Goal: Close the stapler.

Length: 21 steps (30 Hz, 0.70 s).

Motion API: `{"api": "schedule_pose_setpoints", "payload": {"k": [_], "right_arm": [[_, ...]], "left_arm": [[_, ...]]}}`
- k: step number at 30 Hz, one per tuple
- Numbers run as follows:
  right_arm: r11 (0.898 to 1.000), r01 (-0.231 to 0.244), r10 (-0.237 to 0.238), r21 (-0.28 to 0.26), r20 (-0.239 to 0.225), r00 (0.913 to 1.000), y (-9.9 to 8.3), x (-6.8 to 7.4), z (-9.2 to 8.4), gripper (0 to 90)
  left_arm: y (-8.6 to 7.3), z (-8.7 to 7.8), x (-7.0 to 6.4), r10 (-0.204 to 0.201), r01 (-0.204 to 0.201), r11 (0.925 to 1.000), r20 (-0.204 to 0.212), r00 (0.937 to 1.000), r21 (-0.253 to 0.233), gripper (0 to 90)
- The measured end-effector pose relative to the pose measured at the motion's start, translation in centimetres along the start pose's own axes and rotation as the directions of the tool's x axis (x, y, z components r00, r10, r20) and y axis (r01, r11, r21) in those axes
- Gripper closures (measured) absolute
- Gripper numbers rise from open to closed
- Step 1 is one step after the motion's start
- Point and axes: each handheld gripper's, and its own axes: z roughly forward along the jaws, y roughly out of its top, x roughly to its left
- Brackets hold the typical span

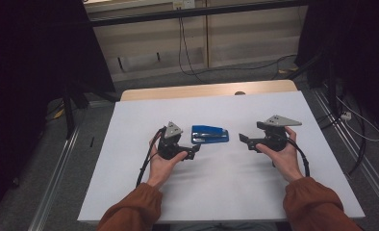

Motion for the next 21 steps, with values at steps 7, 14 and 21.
{"api": "schedule_pose_setpoints", "payload": {"k": [7, 14, 21], "right_arm": [[1.000, 0.020, -0.019, -0.023, 0.022, 0.9996, 0.0, 0.5, -0.5, 3.3], [0.998, 0.052, -0.051, -0.020, 0.049, 0.9975, -0.3, 1.1, -0.9, 3.6], [0.998, 0.060, -0.058, -0.023, 0.072, 0.9957, -0.4, 1.4, -1.7, 3.6]], "left_arm": [[-0.4, -0.8, 0.6, -0.034, 0.034, 0.9992, -0.001, 0.9994, -0.018, 3.5], [-0.7, -1.7, 0.0, -0.014, 0.014, 0.9997, 0.001, 0.9999, -0.018, 3.6], [-1.3, -3.4, 0.2, -0.039, 0.038, 0.9979, -0.016, 0.9991, -0.052, 3.6]]}}
